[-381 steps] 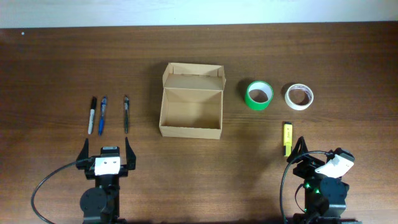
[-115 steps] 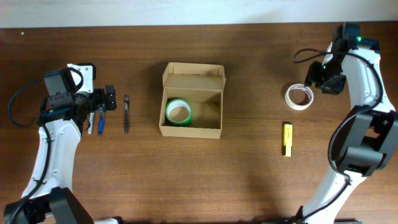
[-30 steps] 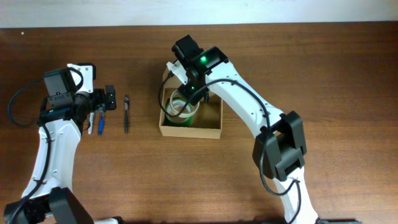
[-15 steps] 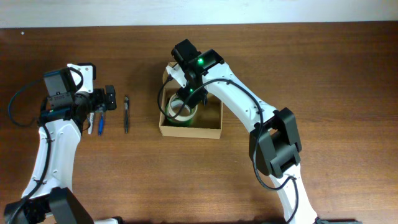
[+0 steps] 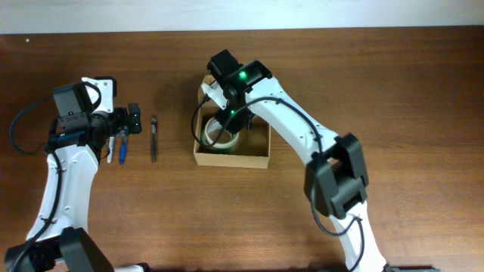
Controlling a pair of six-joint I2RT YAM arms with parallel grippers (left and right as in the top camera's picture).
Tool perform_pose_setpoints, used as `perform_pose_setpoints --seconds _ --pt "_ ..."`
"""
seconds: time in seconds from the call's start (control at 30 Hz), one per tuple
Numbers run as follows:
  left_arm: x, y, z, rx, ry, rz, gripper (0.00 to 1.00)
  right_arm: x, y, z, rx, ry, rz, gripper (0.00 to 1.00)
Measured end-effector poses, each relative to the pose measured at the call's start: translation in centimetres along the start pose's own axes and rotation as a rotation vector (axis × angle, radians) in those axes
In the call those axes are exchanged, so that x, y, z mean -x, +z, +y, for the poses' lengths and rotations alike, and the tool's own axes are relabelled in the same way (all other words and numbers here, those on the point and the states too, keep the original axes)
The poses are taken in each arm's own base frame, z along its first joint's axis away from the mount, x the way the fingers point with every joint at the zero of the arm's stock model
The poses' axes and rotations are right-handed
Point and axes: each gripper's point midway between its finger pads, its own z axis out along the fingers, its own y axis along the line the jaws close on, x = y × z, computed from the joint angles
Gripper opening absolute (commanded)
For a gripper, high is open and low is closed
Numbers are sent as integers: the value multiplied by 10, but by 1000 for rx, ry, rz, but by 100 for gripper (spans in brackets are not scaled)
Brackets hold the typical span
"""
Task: Pack container
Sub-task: 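Lower the white tape into the box onto the green tape, release, then move the right gripper to the yellow highlighter and grasp it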
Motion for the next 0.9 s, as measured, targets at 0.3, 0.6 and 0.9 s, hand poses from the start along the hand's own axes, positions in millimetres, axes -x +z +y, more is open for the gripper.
perform_pose_setpoints --seconds 0.3,0.6,0.9 --pt "0 0 0 0 0 0 99 5 -245 -58 -275 230 -492 42" --pt "0 0 0 0 0 0 99 -179 -344 -133 -458 887 -444 36" --pt "0 0 1 5 0 0 99 -191 -222 -155 -387 936 -162 38"
